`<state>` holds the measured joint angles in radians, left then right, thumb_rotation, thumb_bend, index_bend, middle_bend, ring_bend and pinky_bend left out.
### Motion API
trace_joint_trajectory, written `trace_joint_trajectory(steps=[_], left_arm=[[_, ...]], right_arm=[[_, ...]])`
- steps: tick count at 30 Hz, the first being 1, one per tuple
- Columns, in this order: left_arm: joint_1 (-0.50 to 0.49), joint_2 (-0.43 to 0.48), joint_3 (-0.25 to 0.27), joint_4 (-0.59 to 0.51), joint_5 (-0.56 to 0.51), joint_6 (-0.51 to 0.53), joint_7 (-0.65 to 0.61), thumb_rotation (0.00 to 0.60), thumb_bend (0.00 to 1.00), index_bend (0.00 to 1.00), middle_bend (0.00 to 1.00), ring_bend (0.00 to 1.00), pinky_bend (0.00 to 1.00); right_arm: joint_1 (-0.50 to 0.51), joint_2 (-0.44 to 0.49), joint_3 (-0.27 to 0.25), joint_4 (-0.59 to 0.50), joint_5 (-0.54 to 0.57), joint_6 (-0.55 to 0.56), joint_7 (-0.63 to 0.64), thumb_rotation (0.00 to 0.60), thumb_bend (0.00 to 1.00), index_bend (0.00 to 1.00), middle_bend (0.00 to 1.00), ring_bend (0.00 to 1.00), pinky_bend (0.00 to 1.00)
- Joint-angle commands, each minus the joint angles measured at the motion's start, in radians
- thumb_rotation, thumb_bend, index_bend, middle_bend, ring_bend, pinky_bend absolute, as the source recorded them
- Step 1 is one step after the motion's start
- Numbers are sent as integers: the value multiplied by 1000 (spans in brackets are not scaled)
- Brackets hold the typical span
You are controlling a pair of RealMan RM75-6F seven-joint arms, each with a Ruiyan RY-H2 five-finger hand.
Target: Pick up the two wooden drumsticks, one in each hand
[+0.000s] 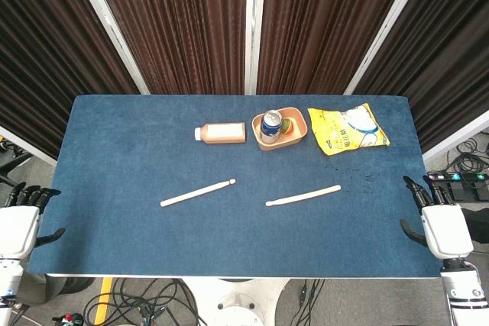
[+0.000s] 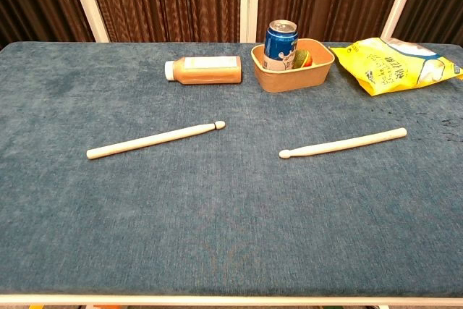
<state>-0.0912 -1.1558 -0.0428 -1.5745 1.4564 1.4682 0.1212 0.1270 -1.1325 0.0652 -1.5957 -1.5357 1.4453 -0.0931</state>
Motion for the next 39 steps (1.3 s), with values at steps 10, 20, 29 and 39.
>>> trace_joint_trajectory(steps=[10,20,29,39], left_arm=[[11,-15,-1,0,3,23,12,600,31,280,281,163,118],[7,0,-1,-25,5,15,28,600,31,280,280,164,117],[11,4,0,-34,-8,11,29,600,31,280,280,163,117],[11,2,-2,-25,-19,1,14,600,31,290,280,163,117]], right_arm=[[25,9,2,7,-18,-20,44,600,186,94,254,89,188],[198,-47,25,77,-28,-252,39,600,220,96,272,114,220],[364,-275,45,294,31,-465,-43,600,206,179,290,114,234],[435,-459,25,519,30,-508,-52,600,204,392,407,183,271]])
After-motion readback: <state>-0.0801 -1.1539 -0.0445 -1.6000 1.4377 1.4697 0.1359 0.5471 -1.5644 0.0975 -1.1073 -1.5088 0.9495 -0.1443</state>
